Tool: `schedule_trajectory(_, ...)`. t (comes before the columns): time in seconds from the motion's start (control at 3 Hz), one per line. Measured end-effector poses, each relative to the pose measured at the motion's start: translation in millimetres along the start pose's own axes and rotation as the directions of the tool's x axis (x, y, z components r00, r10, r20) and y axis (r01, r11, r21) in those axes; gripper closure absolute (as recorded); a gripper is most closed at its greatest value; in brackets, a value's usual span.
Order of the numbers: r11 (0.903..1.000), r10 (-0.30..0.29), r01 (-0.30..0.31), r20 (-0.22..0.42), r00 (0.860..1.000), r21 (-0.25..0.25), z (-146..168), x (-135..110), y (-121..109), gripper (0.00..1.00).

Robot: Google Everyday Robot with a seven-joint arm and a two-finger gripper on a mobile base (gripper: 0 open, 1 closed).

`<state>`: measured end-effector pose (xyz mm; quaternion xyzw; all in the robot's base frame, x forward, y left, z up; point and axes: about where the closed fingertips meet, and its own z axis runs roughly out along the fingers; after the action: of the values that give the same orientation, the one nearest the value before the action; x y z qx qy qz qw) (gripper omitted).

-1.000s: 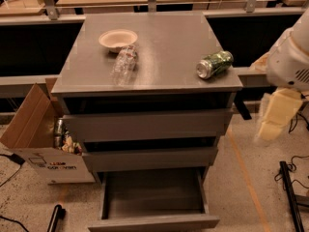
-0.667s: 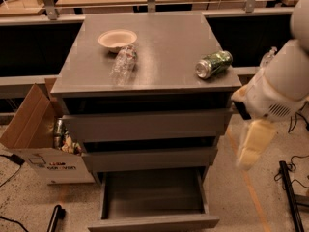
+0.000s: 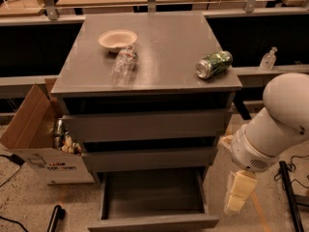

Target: Close bottom drawer

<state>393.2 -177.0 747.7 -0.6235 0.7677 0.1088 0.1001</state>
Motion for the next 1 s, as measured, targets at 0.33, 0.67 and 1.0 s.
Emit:
schedule_trajectory(0.33,0.9988,-0.004,0.006,0.026,1.000,-0.049,13,-2,-11,0.00)
schedule_trajectory(0.67,0.9925,-0.007,0.017,0.083,0.997,-0.121,60,7,-8,0.00)
schedule_trajectory(1.0,0.9846,0.027,0.002,0.167,0.986,-0.175,151,37,24,0.00)
